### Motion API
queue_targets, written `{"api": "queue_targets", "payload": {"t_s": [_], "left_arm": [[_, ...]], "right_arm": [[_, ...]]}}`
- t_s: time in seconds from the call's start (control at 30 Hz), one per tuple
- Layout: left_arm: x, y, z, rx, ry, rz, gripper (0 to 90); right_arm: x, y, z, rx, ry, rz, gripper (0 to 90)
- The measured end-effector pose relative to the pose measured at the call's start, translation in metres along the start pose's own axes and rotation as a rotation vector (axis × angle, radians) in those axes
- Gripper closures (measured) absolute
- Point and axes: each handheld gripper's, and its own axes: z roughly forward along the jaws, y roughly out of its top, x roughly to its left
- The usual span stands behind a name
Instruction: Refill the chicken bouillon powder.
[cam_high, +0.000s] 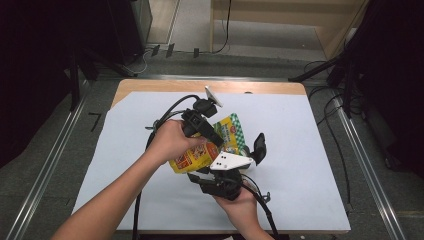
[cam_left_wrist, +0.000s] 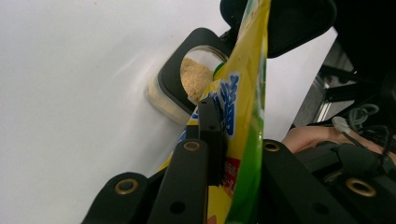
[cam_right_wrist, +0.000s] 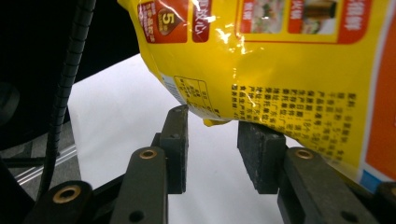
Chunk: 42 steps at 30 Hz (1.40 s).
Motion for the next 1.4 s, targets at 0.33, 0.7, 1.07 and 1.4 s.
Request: {"api": "queue_targets", "payload": {"t_s": [0.33, 0.7, 1.07, 1.4], "left_arm": [[0.015, -0.021, -0.007, -0.118, -0.038, -0.016, 89.1], [0.036, -0.042, -0.006, -0.203, -0.137, -0.042, 90.0], [0.049, -0.049, -0.016, -0.248, -0.128, -0.049, 90.0], [0.067, -0.048, -0.027, -0.318, -0.104, -0.087, 90.0]], "right_arm": [[-0.009, -0.012, -0.004, 0.049, -0.011, -0.002, 60.9], [-0.020, -0.016, -0.015, 0.080, -0.053, 0.003, 57.4], [-0.030, -0.016, -0.034, 0.097, -0.056, -0.019, 55.0], [-0.041, -0.011, -0.053, 0.115, -0.088, 0.012, 53.9]]}}
